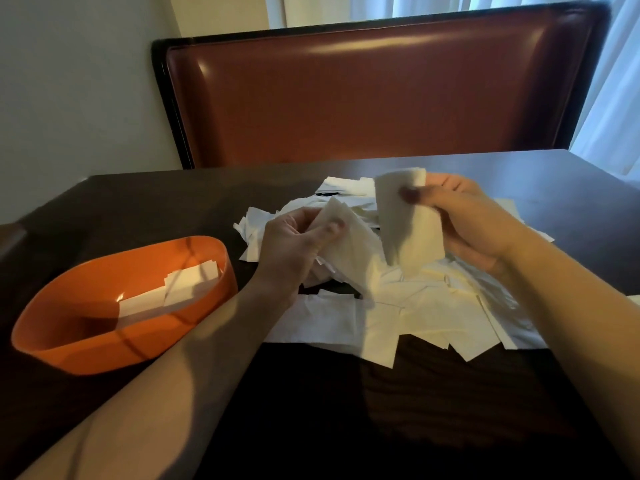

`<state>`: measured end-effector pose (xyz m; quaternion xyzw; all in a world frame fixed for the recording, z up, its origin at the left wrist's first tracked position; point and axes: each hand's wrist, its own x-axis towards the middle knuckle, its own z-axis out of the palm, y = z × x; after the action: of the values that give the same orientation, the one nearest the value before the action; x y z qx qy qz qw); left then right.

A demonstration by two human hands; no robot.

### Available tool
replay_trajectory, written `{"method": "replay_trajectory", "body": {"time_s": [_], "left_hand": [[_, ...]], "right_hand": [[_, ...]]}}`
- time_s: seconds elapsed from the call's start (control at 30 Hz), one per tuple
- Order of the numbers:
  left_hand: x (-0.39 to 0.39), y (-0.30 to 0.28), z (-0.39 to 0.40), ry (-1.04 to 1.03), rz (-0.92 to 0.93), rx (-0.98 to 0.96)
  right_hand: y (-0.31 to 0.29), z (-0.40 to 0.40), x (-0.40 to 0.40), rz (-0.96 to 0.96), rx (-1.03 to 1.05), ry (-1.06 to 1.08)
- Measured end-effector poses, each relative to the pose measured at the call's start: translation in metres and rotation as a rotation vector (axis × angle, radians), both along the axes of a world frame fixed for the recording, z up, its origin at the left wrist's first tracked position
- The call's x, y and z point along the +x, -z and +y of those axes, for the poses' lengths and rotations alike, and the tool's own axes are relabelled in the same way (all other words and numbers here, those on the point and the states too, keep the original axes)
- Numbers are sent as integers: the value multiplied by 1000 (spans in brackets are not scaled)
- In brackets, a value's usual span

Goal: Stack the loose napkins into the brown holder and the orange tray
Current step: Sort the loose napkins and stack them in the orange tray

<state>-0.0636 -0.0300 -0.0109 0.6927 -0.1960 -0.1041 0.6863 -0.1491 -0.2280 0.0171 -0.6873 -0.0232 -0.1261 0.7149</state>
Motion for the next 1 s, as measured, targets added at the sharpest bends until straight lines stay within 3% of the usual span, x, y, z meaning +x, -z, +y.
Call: {"method": "replay_trajectory", "body": {"time_s": [0.23,0.53,0.77,1.0], "left_hand": [[-9,-10,4,75,134,-113],[-4,-7,-3,104,336,-170],[-2,-7,-6,118,373,-156],[0,-1,-5,195,355,-242]], "right_hand": [[21,25,12,0,-282,35],[29,37,17,-44,-210,158],[29,41,17,-26,-212,109],[34,46,20,-114,-310,234]]}}
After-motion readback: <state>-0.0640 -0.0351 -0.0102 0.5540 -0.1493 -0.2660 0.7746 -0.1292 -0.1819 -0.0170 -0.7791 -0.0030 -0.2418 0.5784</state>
